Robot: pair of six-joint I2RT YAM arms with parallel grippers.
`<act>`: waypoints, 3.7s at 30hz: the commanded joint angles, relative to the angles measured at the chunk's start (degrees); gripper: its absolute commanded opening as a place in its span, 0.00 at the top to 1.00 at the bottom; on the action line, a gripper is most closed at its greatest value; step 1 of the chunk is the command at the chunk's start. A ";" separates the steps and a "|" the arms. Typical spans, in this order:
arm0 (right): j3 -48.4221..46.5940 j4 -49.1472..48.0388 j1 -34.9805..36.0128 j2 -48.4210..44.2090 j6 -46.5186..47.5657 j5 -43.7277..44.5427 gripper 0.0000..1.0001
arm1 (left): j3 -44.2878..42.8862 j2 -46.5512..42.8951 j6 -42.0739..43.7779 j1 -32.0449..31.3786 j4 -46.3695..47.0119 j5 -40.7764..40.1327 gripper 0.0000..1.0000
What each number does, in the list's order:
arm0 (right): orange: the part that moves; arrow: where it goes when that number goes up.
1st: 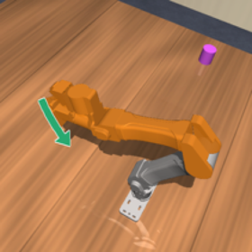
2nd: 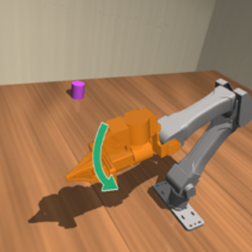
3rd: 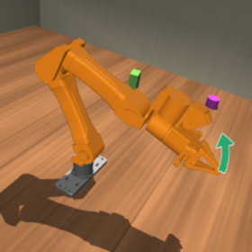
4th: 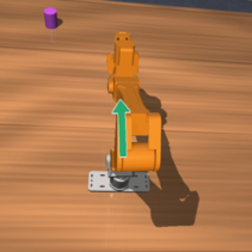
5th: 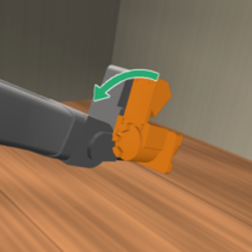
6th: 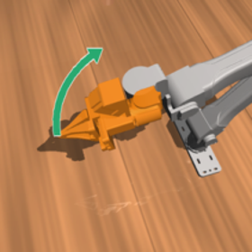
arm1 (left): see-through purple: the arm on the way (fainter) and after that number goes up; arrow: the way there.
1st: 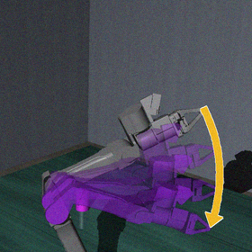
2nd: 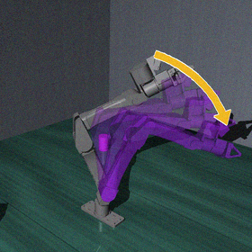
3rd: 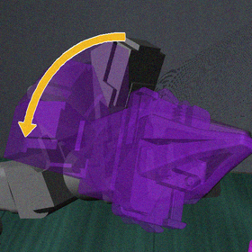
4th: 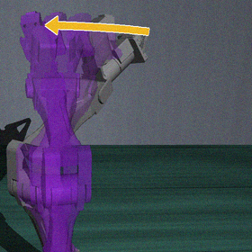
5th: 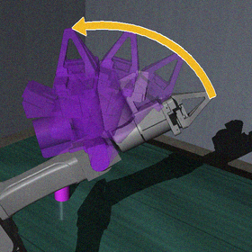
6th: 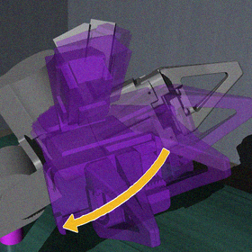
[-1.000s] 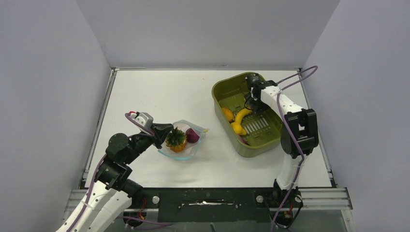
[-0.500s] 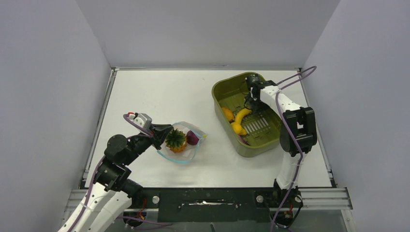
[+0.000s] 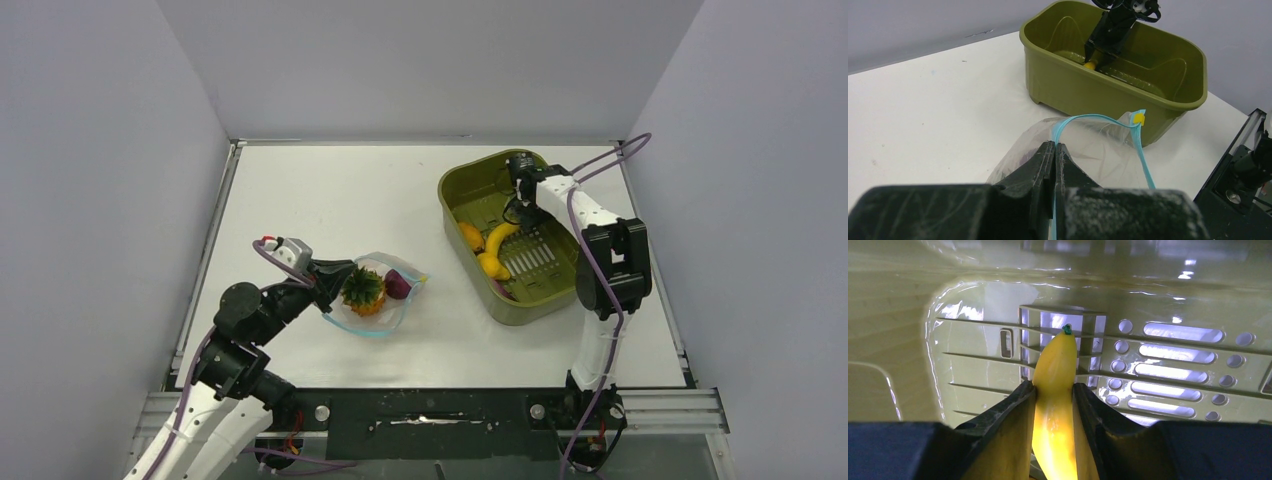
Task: Place the food in the zip-top bag and seal the zipper
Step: Pick up the fake fruit from the bin, then place the fake fruit in the zipper food storage bag.
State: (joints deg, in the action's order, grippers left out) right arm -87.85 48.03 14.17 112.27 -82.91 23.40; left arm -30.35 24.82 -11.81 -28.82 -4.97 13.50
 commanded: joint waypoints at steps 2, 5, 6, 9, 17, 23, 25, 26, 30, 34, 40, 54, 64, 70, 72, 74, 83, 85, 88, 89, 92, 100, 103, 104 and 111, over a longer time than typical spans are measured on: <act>-0.22 -0.42 0.40 -0.23 0.82 -1.97 0.78 | -1.76 -0.69 -0.71 -0.02 1.47 -1.03 1.00; 0.38 -1.15 0.47 -2.00 1.91 -1.57 0.78 | -1.35 -0.98 -0.71 -0.10 3.01 -1.25 1.00; 0.78 -1.70 0.50 -2.80 2.15 -1.47 0.78 | -1.30 -1.00 -0.84 -0.10 3.42 -1.74 1.00; 2.02 -3.58 0.56 -5.33 3.37 -0.94 0.79 | -2.81 0.04 -1.80 -0.10 3.00 -4.58 1.00; 9.16 -11.36 0.54 -15.25 7.21 1.42 0.81 | -7.12 3.59 -3.56 -0.10 0.61 -10.77 1.00; 16.03 -19.11 0.57 -25.42 14.75 5.68 0.82 | -11.79 5.95 -7.96 -0.10 -1.79 -17.20 1.00; 17.95 -21.59 0.52 -28.95 17.54 6.78 0.82 | -13.67 6.88 -10.32 -0.05 -3.17 -19.36 1.00; 18.74 -22.89 0.51 -30.65 18.71 7.48 0.83 | -14.74 7.24 -11.20 -0.09 -3.63 -19.95 1.00; 22.64 -29.53 0.46 -37.18 26.35 6.84 0.83 | -16.47 8.47 -13.38 -0.04 -3.47 -20.08 1.00; 25.53 -35.64 0.21 -42.69 33.30 2.17 0.84 | -17.45 9.22 -15.84 -0.09 -3.34 -20.55 1.00; 28.14 -44.41 0.38 -48.90 43.44 -15.87 0.83 | -14.80 9.03 -22.16 -0.09 -0.32 -18.35 1.00; 32.66 -57.67 14.03 -58.50 48.57 -39.97 0.82 | -10.13 6.90 -23.43 -0.05 -3.51 -14.62 1.00; 33.79 -77.46 28.76 -51.60 49.15 -47.63 0.80 | -9.20 5.44 -24.41 -0.08 -3.11 -13.26 1.00; 30.57 -80.60 38.00 -45.85 55.24 -50.07 0.78 | -8.08 4.41 -26.73 -0.09 -2.79 -12.05 1.00; 30.43 -80.46 39.45 -44.09 58.32 -52.20 0.78 | -8.12 4.06 -26.90 -0.09 -2.42 -11.64 1.00; 30.44 -79.61 40.73 -42.78 62.44 -53.31 0.78 | -8.45 4.01 -26.25 -0.04 -2.08 -10.60 1.00; 31.13 -73.25 41.63 -38.87 77.04 -48.29 0.79 | -8.62 4.02 -25.58 -0.06 -0.68 -4.78 1.00; 32.23 -72.82 41.68 -38.52 78.01 -44.57 0.79 | -8.42 3.69 -26.32 -0.03 -0.46 -4.87 1.00; 34.46 -72.40 42.08 -37.91 81.29 -41.26 0.80 | -7.58 3.30 -27.31 -0.02 0.92 -4.83 1.00; 35.10 -72.07 42.33 -37.73 82.98 -40.48 0.80 | -6.79 3.24 -27.80 -0.04 2.16 -4.50 1.00; 37.35 -71.70 42.93 -37.55 87.07 -38.12 0.80 | -3.93 2.92 -29.95 -0.08 5.83 -2.76 1.00; 39.31 -69.26 44.81 -36.98 93.94 -31.78 0.80 | -3.27 2.08 -29.97 0.03 6.21 -3.12 1.00; 39.38 -69.03 45.54 -36.49 95.30 -29.40 0.80 | -2.76 2.03 -30.11 -0.03 6.45 -3.21 1.00; 39.61 -69.56 45.76 -36.36 95.46 -28.11 0.80 | -2.71 2.05 -30.31 -0.05 6.47 -3.05 1.00; 40.60 -73.42 48.50 -35.48 95.81 -18.91 0.79 | -2.44 1.59 -30.23 -0.09 6.25 -2.80 1.00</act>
State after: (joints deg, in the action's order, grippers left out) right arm -47.44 -20.38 61.06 75.85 11.03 -3.14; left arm -32.16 27.53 -41.58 -28.80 -4.47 9.52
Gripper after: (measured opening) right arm 0.290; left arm 0.012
